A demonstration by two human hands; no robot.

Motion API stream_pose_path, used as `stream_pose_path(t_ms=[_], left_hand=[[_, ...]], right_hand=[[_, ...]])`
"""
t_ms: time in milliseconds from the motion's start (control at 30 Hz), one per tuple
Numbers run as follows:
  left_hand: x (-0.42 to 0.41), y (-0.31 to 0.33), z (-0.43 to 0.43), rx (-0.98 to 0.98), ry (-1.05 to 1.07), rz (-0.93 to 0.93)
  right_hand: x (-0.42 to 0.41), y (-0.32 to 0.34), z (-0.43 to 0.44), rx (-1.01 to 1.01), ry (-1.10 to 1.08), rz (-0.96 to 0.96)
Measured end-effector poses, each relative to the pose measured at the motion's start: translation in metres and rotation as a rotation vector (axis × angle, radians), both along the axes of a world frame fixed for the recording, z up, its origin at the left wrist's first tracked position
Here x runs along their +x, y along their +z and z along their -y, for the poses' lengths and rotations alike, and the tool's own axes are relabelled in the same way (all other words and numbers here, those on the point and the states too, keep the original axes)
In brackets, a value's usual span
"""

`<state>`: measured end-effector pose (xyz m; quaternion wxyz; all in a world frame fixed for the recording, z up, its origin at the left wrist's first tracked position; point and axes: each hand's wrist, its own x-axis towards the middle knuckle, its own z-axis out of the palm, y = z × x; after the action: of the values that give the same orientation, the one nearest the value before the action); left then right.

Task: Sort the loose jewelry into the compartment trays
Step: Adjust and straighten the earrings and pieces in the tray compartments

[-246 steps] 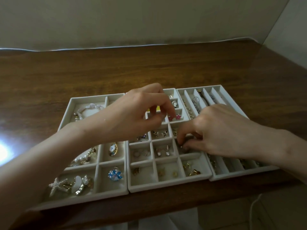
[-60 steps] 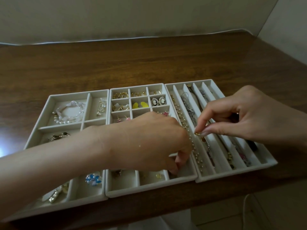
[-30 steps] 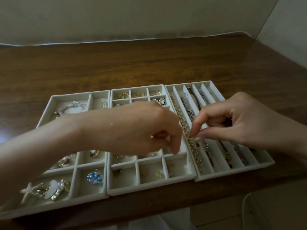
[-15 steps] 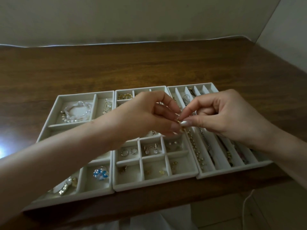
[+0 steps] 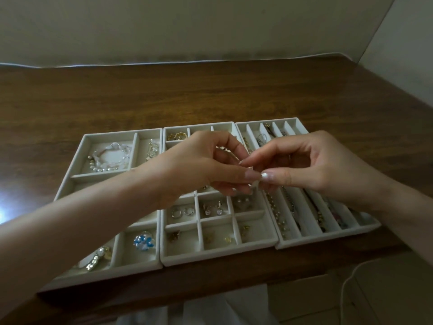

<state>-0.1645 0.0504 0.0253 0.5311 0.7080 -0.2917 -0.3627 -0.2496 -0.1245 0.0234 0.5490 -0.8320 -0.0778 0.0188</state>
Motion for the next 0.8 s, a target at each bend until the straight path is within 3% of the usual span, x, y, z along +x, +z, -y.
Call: stream_pose_path(t_ms=[300, 800], left_hand=[[-0.0038, 0.0004, -0.0018, -0.035, 0.01, -0.103], [-0.0071, -0.0016, -0.0017, 0.04, 0.039, 0.106]], right_hand=[[0.0019, -0.001, -0.0011, -0.009, -0.023, 0.059], [-0.0017, 0.0009, -0.0043, -0.044, -0.025, 0.033]])
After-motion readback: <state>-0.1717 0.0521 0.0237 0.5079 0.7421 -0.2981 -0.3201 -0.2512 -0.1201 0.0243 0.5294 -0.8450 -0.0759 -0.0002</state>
